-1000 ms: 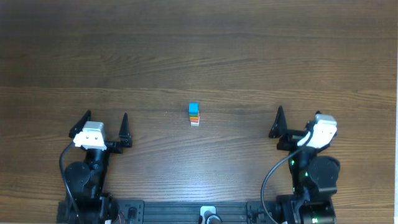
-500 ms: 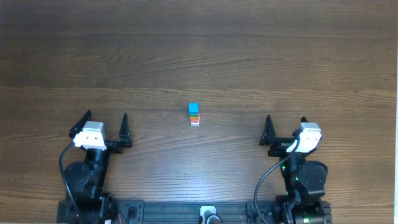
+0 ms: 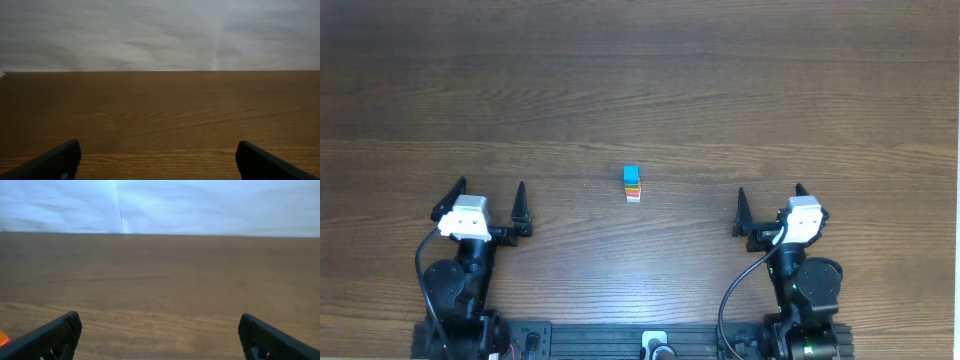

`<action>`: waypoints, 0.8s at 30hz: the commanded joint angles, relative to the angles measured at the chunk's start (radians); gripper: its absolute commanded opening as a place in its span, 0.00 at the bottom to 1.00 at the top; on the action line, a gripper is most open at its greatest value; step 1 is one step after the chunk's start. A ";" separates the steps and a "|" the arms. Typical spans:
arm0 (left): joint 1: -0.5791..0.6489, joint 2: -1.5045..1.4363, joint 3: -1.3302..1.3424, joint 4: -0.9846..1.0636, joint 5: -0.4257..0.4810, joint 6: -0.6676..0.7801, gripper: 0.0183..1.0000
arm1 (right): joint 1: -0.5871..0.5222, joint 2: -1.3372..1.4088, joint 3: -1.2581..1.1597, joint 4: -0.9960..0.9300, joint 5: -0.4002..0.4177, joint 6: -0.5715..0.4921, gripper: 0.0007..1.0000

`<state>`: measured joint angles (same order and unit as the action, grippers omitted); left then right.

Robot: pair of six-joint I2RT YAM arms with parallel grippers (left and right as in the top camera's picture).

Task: Stack Cubes

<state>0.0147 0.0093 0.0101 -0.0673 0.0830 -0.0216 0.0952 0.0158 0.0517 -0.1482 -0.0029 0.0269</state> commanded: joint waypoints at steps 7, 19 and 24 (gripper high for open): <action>0.005 -0.006 -0.004 -0.002 0.014 0.014 1.00 | 0.008 -0.010 -0.047 0.078 -0.018 -0.069 0.99; 0.005 -0.006 -0.005 -0.002 0.014 0.014 1.00 | 0.008 -0.010 -0.047 0.076 -0.019 -0.069 0.99; 0.005 -0.006 -0.005 -0.002 0.014 0.014 1.00 | 0.008 -0.010 -0.047 0.076 -0.019 -0.069 0.99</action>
<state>0.0147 0.0093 0.0101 -0.0673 0.0830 -0.0216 0.0952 0.0158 0.0135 -0.0742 -0.0097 -0.0349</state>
